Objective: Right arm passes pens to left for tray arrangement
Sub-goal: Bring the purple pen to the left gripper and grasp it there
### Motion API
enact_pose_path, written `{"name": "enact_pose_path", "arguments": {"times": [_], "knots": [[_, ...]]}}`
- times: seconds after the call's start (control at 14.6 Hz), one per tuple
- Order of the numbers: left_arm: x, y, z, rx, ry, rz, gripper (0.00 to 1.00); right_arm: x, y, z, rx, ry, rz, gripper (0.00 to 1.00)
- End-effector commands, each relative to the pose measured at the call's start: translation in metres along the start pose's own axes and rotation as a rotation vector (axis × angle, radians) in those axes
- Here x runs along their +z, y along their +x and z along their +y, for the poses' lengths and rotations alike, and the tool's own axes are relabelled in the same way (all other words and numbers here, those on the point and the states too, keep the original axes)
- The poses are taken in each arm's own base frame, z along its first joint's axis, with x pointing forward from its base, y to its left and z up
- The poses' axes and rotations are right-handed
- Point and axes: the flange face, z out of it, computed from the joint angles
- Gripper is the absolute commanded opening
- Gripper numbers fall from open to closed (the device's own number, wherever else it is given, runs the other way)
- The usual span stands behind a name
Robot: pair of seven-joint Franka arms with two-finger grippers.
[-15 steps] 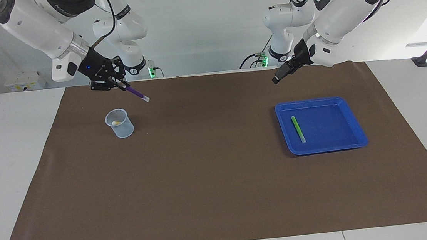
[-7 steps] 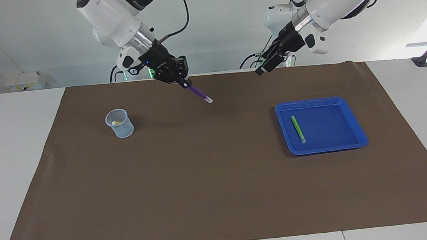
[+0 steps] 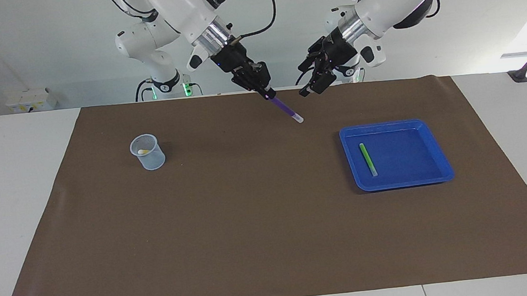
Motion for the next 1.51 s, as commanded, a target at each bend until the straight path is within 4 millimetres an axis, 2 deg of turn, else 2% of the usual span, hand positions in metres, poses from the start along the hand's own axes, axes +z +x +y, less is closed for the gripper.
{"name": "enact_pose_path", "arguments": {"times": [0.0, 0.27, 0.55, 0.96, 1.24, 1.37, 1.44], "knots": [[0.005, 0.026, -0.020, -0.056, -0.128, -0.055, 1.00, 0.000, -0.014, 0.009, 0.019, 0.009, -0.016, 0.03], [0.009, 0.040, -0.022, -0.003, -0.150, -0.069, 1.00, 0.005, -0.021, 0.011, -0.001, -0.001, -0.026, 0.04], [0.025, 0.057, -0.025, -0.015, -0.175, -0.062, 1.00, 0.006, -0.022, 0.013, -0.004, -0.008, -0.029, 0.04], [0.048, 0.050, -0.040, -0.021, -0.166, -0.081, 1.00, 0.008, -0.027, 0.013, -0.020, -0.011, -0.036, 0.04], [0.050, 0.050, -0.042, -0.031, -0.174, -0.088, 0.99, 0.008, -0.028, 0.013, -0.020, -0.012, -0.037, 0.04], [0.049, 0.050, -0.041, -0.032, -0.175, -0.090, 0.87, 0.008, -0.028, 0.013, -0.020, -0.013, -0.038, 0.04], [0.049, 0.051, -0.041, -0.033, -0.174, -0.091, 0.77, 0.008, -0.028, 0.013, -0.020, -0.013, -0.038, 0.03]]}}
